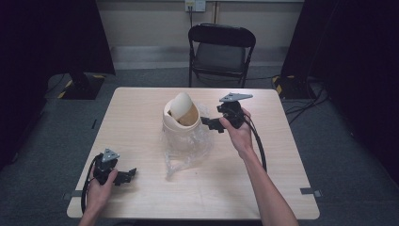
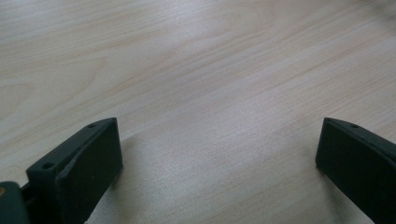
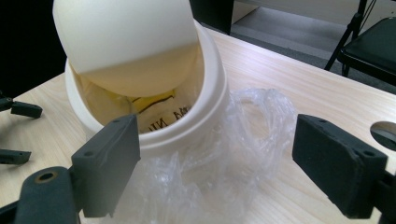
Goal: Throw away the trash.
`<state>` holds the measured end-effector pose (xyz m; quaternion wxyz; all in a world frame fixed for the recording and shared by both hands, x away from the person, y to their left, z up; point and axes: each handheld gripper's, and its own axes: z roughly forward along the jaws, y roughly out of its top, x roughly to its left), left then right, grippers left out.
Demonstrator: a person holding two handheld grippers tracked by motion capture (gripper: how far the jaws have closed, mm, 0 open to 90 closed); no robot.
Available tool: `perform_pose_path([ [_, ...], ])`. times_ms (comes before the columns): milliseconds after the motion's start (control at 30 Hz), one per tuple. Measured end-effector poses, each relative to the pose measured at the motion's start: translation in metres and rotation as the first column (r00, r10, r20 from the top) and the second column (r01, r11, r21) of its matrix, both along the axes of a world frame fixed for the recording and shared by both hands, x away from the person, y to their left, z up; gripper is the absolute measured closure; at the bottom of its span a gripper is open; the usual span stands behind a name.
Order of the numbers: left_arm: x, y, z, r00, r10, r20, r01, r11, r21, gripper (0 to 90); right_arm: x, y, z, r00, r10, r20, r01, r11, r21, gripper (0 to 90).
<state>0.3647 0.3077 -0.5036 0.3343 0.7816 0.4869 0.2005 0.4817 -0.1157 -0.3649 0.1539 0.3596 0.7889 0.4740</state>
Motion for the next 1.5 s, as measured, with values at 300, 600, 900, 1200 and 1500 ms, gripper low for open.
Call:
perform_pose_path([
  [300, 0.0, 0.0, 0.0, 1.0, -0.001, -0.001, 0.001, 1.0, 0.0, 0.0, -0.009, -0.016, -0.006, 0.9985, -0.054, -0.007, 0.054, 0.9985, -0.012, 14.8],
  [600, 0.0, 0.0, 0.0, 1.0, -0.002, -0.001, 0.002, 1.0, 0.002, 0.0, -0.022, -0.042, -0.012, 0.9936, -0.111, -0.02, 0.111, 0.9938, -0.001, 14.8],
  [900, 0.0, 0.0, 0.0, 1.0, 0.002, 0.002, -0.002, 1.0, 0.002, 0.1, -0.039, -0.064, -0.018, 0.9874, -0.156, -0.027, 0.156, 0.9877, -0.005, 14.8],
  [1200, 0.0, 0.0, 0.0, 1.0, 0.002, 0.003, -0.002, 1.0, 0.004, 0.2, -0.058, -0.093, -0.031, 0.9775, -0.208, -0.036, 0.208, 0.9781, -0.011, 14.9],
  [1500, -0.001, 0.0, 0.0, 1.0, 0.007, 0.003, -0.007, 1.0, 0.002, 0.2, -0.068, -0.114, -0.051, 0.9639, -0.259, -0.062, 0.258, 0.9659, -0.019, 15.0],
])
